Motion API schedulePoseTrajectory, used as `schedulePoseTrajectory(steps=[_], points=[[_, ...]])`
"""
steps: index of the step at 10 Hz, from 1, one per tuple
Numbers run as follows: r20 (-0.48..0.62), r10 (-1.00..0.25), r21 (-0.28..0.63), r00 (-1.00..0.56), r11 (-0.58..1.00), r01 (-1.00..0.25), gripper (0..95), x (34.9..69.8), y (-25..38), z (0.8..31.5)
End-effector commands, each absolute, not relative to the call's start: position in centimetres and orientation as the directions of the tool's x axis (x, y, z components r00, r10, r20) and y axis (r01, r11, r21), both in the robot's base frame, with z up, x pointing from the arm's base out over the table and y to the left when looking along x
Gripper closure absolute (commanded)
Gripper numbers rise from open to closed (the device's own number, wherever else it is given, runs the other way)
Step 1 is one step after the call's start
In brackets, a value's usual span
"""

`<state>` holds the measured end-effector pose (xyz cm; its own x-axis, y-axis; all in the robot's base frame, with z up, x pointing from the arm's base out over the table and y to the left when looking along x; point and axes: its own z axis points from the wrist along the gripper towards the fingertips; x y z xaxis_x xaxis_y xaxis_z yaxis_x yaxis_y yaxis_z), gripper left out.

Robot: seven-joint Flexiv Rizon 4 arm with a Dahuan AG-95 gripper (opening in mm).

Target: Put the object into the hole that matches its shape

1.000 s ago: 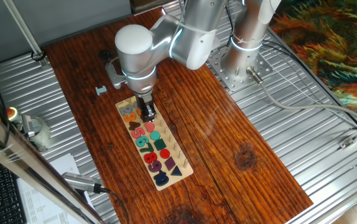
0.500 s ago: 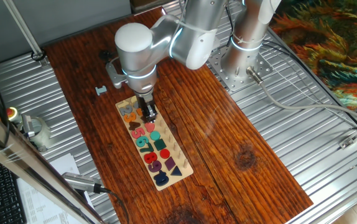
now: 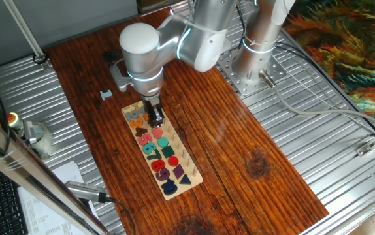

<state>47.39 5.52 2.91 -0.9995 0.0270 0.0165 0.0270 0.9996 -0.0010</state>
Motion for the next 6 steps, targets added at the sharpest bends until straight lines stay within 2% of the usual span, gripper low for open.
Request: schedulePoseTrajectory(steps=[1, 6], points=[[0.014, 0.035, 0.000, -0.999, 0.999, 0.035, 95.0, 47.54, 5.55, 2.57], [0.017, 0.036, 0.001, -0.999, 0.999, 0.036, 95.0, 47.59, 5.55, 2.38]])
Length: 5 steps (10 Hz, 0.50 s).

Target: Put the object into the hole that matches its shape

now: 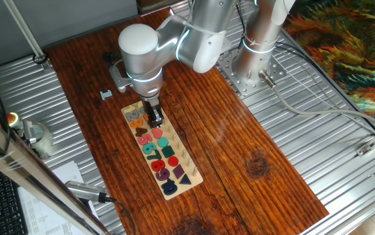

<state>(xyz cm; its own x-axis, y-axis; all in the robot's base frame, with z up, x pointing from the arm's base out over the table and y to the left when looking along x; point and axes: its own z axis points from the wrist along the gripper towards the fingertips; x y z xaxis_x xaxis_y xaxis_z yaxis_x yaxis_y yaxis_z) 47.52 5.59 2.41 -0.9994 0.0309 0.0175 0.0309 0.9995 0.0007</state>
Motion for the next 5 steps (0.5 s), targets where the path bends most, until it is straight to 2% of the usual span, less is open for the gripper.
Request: schedulePoseTrajectory(steps=[1, 5], points=[[0.017, 0.037, 0.001, -0.999, 0.999, 0.037, 95.0, 47.59, 5.56, 2.29], [0.022, 0.042, 0.000, -0.999, 0.999, 0.042, 95.0, 47.59, 5.78, 2.19]])
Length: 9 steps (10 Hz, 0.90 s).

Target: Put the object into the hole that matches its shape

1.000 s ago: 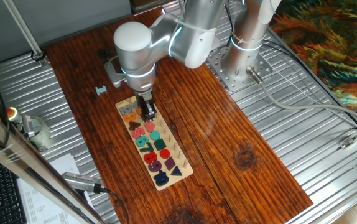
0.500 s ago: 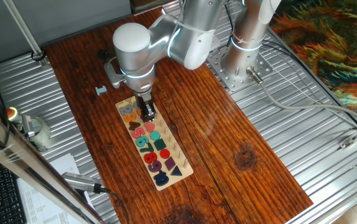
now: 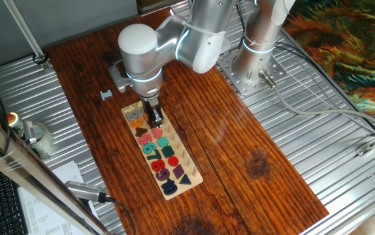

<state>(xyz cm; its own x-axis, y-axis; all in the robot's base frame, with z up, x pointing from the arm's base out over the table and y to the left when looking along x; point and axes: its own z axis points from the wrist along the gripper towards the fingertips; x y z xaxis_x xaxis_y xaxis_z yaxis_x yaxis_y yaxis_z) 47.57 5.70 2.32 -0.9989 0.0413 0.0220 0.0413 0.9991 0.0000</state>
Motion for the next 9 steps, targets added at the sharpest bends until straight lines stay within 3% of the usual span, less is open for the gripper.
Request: schedulePoseTrajectory(steps=[1, 9], points=[[0.021, 0.041, -0.003, -0.999, 0.999, 0.041, 95.0, 47.59, 5.79, 2.17], [0.019, 0.044, -0.008, -0.999, 0.999, 0.044, 95.0, 47.59, 5.71, 2.17]])
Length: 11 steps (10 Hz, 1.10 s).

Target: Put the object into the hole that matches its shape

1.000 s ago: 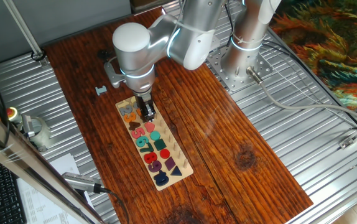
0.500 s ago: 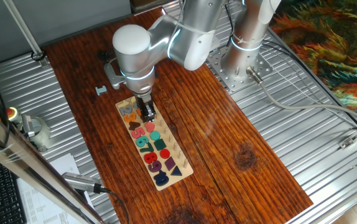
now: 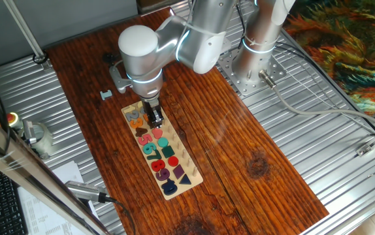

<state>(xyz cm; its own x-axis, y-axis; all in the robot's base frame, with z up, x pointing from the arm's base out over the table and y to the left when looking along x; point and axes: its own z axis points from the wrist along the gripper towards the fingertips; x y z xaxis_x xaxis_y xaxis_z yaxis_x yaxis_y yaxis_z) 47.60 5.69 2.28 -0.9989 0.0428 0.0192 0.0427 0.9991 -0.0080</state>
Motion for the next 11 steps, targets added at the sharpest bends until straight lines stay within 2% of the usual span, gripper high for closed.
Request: schedulePoseTrajectory(steps=[1, 11], points=[[0.018, 0.047, -0.008, -0.999, 0.999, 0.047, 95.0, 47.64, 5.72, 2.19], [0.012, 0.097, 0.007, -0.995, 0.995, 0.097, 95.0, 47.65, 5.80, 2.16]])
